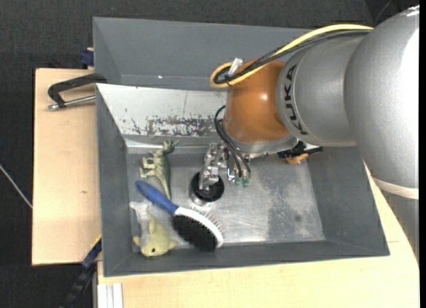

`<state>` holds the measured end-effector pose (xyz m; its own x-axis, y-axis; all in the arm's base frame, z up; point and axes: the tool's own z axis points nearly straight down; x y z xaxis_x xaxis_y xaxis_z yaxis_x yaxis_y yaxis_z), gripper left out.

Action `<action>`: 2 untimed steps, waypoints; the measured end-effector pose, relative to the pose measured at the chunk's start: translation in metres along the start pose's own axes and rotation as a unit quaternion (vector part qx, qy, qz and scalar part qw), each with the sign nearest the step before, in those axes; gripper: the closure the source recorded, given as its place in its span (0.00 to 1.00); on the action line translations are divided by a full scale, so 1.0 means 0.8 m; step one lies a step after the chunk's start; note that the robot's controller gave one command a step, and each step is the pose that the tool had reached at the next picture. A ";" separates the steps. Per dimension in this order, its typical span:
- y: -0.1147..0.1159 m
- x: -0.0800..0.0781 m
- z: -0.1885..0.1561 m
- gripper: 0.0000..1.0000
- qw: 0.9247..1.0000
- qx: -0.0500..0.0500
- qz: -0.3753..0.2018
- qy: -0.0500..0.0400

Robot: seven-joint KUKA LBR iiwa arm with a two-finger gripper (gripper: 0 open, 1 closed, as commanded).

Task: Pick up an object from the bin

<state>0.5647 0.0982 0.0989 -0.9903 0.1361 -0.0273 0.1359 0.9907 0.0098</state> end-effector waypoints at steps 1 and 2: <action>0.000 0.001 0.000 1.00 1.000 0.001 0.000 0.001; 0.001 0.001 0.001 1.00 1.000 0.000 0.004 0.002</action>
Offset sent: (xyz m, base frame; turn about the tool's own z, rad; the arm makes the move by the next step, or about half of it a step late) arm 0.0065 -0.0027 -0.0289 0.0022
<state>0.5640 0.0992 0.0981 -0.9893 0.1437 -0.0238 0.1436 0.9896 0.0091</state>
